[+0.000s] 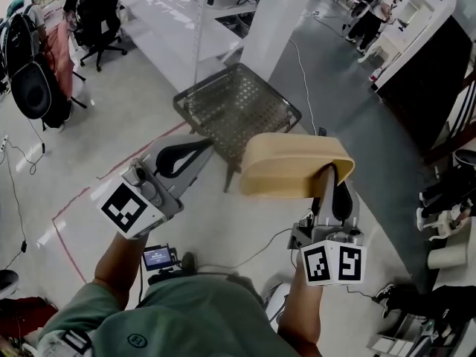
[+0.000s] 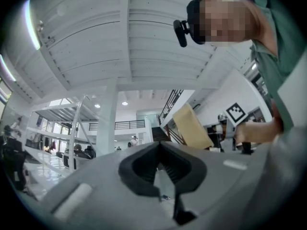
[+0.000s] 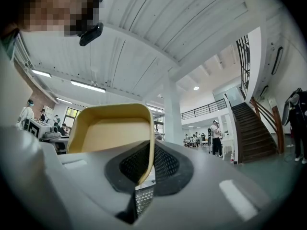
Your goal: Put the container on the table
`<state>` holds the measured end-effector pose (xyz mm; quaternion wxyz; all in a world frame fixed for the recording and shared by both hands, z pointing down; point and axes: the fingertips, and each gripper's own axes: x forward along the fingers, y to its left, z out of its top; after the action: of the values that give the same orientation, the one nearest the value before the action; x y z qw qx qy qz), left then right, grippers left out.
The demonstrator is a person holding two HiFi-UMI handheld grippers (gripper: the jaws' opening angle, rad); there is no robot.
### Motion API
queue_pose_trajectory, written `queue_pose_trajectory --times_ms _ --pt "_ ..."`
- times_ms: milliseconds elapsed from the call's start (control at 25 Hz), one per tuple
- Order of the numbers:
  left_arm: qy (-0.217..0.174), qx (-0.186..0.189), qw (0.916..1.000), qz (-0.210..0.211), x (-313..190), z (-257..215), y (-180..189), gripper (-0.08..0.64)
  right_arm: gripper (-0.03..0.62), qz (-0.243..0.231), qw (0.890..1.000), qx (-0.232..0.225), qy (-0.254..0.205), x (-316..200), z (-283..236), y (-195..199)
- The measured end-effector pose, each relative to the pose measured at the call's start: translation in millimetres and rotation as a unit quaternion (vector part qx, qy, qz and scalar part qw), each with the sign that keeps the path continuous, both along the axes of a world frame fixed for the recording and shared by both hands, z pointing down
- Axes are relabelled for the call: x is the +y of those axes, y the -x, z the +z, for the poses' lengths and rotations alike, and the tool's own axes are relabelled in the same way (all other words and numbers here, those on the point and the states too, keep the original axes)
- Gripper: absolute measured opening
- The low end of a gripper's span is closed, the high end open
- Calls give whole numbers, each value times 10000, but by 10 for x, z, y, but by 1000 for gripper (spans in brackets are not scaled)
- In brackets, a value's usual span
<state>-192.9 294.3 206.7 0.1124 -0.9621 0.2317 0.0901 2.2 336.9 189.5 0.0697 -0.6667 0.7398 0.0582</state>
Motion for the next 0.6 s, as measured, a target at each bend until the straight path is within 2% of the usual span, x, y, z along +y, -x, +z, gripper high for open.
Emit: queue_pose_trajectory --times_ms 120,400,600 --pt "0 1 10000 8 -9 30 -64 3 8 -3 10000 -6 -25 -12 14 -66" --pt "0 -120 9998 -165 -102 47 -485 3 8 -144 9998 -144 -70 -172 42 -549" --pt "-79 -273 9991 -316 -102 -41 -1135 3 8 -360 9989 -271 -134 -233 -3 -1171"
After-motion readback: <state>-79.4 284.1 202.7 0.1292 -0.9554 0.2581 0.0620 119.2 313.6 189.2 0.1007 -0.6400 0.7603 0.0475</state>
